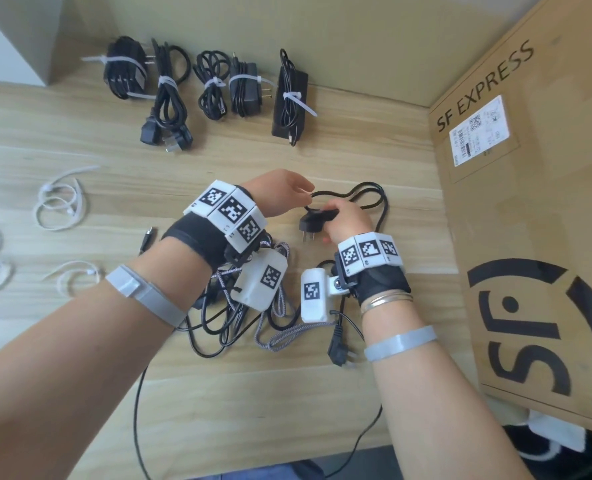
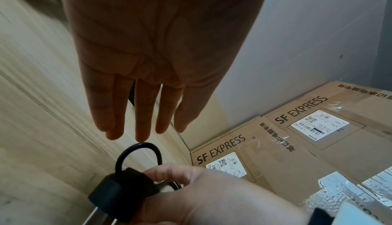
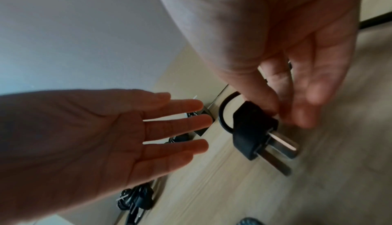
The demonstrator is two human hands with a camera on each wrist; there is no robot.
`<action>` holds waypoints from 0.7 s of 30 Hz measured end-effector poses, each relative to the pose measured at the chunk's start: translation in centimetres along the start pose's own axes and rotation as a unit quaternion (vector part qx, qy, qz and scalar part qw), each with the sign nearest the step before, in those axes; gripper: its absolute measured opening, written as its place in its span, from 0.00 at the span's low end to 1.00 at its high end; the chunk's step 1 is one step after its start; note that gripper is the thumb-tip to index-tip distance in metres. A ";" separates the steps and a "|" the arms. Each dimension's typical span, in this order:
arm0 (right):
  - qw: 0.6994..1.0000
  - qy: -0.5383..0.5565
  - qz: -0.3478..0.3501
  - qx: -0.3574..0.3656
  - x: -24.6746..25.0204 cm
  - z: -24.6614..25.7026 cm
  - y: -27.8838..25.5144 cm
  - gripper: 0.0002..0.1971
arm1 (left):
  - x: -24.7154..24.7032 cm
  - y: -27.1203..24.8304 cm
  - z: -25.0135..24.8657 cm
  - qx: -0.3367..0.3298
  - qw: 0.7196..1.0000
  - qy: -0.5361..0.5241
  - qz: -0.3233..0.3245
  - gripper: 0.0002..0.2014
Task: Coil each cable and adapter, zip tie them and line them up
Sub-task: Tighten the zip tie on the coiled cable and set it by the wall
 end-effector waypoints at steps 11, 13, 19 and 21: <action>0.990 0.055 -0.050 0.119 2.6 3.2 -3.3 0.18 | -0.7 0.9 -1.1 -0.061 0.997 0.038 0.009 0.11; 0.986 0.087 -0.030 0.138 2.5 3.6 -3.6 0.19 | -0.3 1.0 -1.3 -0.075 0.996 0.037 -0.015 0.08; 0.978 0.169 -0.089 0.087 2.7 3.3 -2.6 0.10 | 0.6 1.3 -0.2 -0.084 0.995 0.005 -0.046 0.07; 0.984 0.142 -0.095 0.053 2.6 3.0 -1.8 0.07 | 1.0 1.2 0.3 -0.070 0.996 -0.004 -0.058 0.12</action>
Point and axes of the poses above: each hand's wrist, its own y-axis towards the middle knuckle, its own x-axis out of the back of the hand, z = x × y, the point moved 4 cm from there along y, towards the middle knuckle, and after that the axes turned 1 degree about z, right-handed, at the moved point
